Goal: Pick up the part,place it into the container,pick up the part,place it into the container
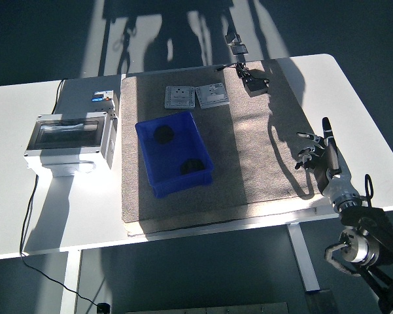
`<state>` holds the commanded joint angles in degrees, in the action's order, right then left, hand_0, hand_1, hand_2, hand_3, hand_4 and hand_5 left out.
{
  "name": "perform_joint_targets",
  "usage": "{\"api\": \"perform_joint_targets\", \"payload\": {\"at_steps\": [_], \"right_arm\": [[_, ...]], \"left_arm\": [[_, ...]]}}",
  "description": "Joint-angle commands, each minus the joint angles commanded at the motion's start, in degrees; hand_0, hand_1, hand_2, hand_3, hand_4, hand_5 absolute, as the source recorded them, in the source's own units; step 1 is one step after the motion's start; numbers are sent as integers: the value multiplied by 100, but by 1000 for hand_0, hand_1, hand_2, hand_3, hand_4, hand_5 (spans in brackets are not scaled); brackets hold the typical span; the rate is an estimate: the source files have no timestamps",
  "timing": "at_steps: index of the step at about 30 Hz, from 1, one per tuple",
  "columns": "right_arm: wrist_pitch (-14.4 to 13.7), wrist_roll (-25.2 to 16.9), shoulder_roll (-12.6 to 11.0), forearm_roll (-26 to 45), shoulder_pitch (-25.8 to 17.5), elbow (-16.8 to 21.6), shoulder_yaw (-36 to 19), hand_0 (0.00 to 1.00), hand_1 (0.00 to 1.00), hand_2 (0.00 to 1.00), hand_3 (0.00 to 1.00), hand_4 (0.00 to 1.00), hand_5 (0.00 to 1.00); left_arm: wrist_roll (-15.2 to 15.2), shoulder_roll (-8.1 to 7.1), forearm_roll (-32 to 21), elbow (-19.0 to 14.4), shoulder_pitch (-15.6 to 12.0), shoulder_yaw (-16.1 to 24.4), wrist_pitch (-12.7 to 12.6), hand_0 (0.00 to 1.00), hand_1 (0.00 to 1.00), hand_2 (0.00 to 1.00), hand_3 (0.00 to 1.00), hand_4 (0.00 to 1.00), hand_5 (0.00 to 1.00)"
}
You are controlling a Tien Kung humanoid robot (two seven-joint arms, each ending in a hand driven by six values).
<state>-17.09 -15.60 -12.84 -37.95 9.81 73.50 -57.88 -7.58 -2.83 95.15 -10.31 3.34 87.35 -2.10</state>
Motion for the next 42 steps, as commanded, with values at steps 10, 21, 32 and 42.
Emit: {"api": "perform_joint_targets", "payload": {"at_steps": [10,21,32,42], "right_arm": [[102,-55,-15,154,4,-19,18,108,132,312,597,998,943],[-564,-1041,-82,857,-15,121,-194,124,122,281,577,998,926],[-1248,-2138,-106,1709,-71,245,-761,410,197,307,521,910,739],[-1078,-2126,-56,1170,-70,343,-810,407,164,242,346,843,697]], "left_arm": [[2,23,-36,0,24,-53,13,695,655,635,583,478,481],[-32,18,-3,0,65,-88,55,695,656,635,583,476,482],[-76,-11,110,0,71,-44,113,696,656,636,583,472,481],[-143,-6,225,0,80,-6,192,697,659,641,587,471,481]]}}
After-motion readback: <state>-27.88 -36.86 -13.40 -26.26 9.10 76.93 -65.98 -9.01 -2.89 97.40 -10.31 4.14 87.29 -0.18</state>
